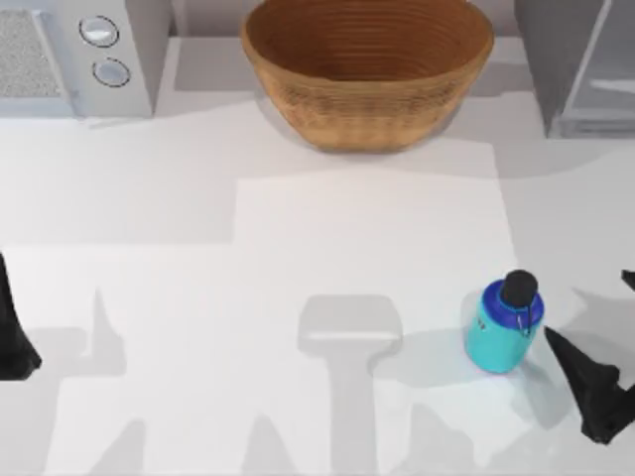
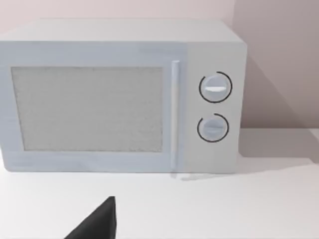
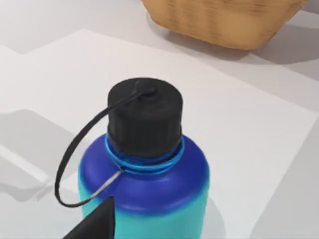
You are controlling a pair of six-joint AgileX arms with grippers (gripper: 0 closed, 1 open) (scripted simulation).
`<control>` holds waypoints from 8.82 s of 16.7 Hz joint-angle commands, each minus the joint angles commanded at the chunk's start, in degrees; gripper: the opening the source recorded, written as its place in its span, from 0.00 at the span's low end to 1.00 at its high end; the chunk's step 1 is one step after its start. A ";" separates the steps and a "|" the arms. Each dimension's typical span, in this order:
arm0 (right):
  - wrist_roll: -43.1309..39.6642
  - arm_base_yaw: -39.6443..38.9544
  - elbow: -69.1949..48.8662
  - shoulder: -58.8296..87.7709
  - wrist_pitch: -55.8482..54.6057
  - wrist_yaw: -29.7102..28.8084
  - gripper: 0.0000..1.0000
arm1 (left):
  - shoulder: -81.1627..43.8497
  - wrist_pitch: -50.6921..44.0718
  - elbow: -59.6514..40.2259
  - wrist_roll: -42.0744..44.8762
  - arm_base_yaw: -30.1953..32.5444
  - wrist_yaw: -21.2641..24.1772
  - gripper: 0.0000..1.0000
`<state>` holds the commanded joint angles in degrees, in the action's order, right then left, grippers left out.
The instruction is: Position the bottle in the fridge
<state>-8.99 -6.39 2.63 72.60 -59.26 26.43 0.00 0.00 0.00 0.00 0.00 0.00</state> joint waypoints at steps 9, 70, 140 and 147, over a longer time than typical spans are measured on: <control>-2.24 -1.77 0.40 20.32 -16.37 7.32 1.00 | 0.00 0.00 0.00 0.00 0.00 0.00 1.00; -14.73 19.51 -13.28 5.41 20.88 26.89 0.01 | 0.00 0.00 0.00 0.00 0.00 0.00 1.00; 9.82 20.89 -71.68 55.92 0.85 -13.20 0.01 | 0.00 0.00 0.00 0.00 0.00 0.00 1.00; 9.77 19.31 -87.67 63.50 8.54 -14.87 0.01 | 0.00 0.00 0.00 0.00 0.00 0.00 1.00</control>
<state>0.78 12.92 -85.04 136.11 -50.71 11.56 0.00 0.00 0.00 0.00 0.00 0.00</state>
